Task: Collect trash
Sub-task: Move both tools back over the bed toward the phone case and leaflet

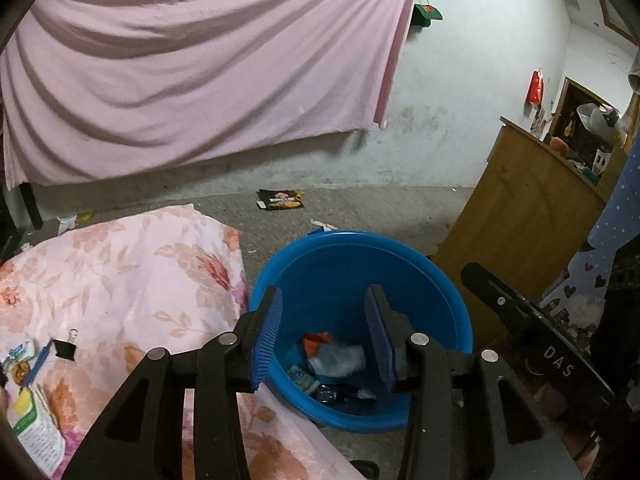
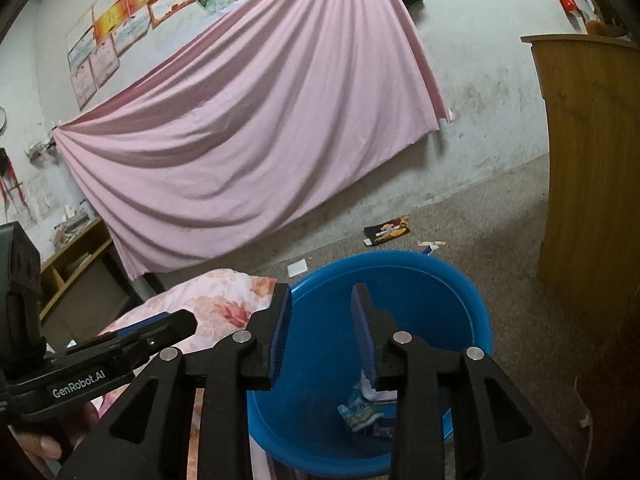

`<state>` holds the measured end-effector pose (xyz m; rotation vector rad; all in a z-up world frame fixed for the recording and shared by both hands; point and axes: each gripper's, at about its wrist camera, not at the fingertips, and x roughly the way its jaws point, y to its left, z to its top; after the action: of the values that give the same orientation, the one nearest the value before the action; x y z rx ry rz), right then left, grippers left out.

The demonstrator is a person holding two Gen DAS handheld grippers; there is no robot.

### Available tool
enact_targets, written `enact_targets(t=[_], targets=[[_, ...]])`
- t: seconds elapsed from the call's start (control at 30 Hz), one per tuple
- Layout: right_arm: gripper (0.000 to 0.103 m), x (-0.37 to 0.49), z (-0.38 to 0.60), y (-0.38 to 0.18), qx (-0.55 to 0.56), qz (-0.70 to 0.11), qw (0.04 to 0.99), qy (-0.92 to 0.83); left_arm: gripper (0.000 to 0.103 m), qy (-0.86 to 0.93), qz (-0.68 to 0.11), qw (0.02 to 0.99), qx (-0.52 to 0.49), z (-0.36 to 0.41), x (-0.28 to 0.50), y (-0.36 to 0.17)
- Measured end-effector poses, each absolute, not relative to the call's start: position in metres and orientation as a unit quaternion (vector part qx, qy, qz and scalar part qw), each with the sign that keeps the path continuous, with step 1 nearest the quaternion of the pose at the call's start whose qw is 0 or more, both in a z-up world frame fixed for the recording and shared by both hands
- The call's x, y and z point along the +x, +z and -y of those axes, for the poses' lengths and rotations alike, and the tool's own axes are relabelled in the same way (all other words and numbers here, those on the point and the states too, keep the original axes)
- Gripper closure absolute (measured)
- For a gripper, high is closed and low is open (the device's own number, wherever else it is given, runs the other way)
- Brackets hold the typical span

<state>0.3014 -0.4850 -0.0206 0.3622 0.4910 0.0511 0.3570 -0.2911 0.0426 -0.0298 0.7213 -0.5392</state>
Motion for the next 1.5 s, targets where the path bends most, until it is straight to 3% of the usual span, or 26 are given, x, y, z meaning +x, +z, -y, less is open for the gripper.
enact_targets(t=[0.23, 0.3, 0.37, 0.47, 0.5, 0.53, 0.57, 0.6, 0.63, 0.77, 1.13, 1.5], targets=[[0.064, 0.299, 0.483, -0.014, 0.182, -0.226, 0.957, 0.024, 0.065, -0.238, -0.330, 0.913, -0.015, 0.266, 0.349, 0.059], [0.058, 0.299, 0.479, -0.011, 0.181, -0.218, 0.959, 0.026, 0.060, -0.228, -0.317, 0.920, -0.016, 0.253, 0.345, 0.067], [0.058, 0.298, 0.473, -0.005, 0.179, -0.209, 0.961, 0.029, 0.050, -0.214, -0.298, 0.930, -0.019, 0.236, 0.338, 0.076], [0.055, 0.297, 0.461, 0.003, 0.169, -0.193, 0.966, 0.035, 0.048, -0.193, -0.272, 0.943, -0.024, 0.211, 0.327, 0.089], [0.050, 0.296, 0.454, 0.006, 0.161, -0.187, 0.968, 0.037, 0.045, -0.185, -0.264, 0.946, -0.025, 0.203, 0.324, 0.093], [0.044, 0.295, 0.449, 0.009, 0.156, -0.182, 0.970, 0.039, 0.036, -0.176, -0.257, 0.950, -0.028, 0.194, 0.321, 0.095], [0.027, 0.293, 0.443, 0.012, 0.151, -0.174, 0.972, 0.041, 0.020, -0.162, -0.246, 0.955, -0.033, 0.182, 0.316, 0.099], [0.020, 0.291, 0.438, 0.015, 0.148, -0.163, 0.974, 0.044, 0.012, -0.149, -0.235, 0.960, -0.039, 0.173, 0.312, 0.101], [0.019, 0.288, 0.431, 0.019, 0.146, -0.150, 0.977, 0.048, 0.004, -0.137, -0.221, 0.964, -0.046, 0.163, 0.308, 0.103], [0.000, 0.279, 0.406, 0.030, 0.135, -0.103, 0.984, 0.058, 0.003, -0.094, -0.166, 0.979, -0.070, 0.119, 0.287, 0.108], [0.000, 0.262, 0.322, 0.051, 0.096, -0.002, 0.987, 0.127, 0.002, -0.007, -0.093, 0.993, -0.073, 0.021, 0.243, 0.108], [0.000, 0.266, 0.234, 0.045, 0.030, -0.016, 0.978, 0.205, 0.002, 0.037, -0.094, 0.992, -0.071, -0.042, 0.216, 0.083]])
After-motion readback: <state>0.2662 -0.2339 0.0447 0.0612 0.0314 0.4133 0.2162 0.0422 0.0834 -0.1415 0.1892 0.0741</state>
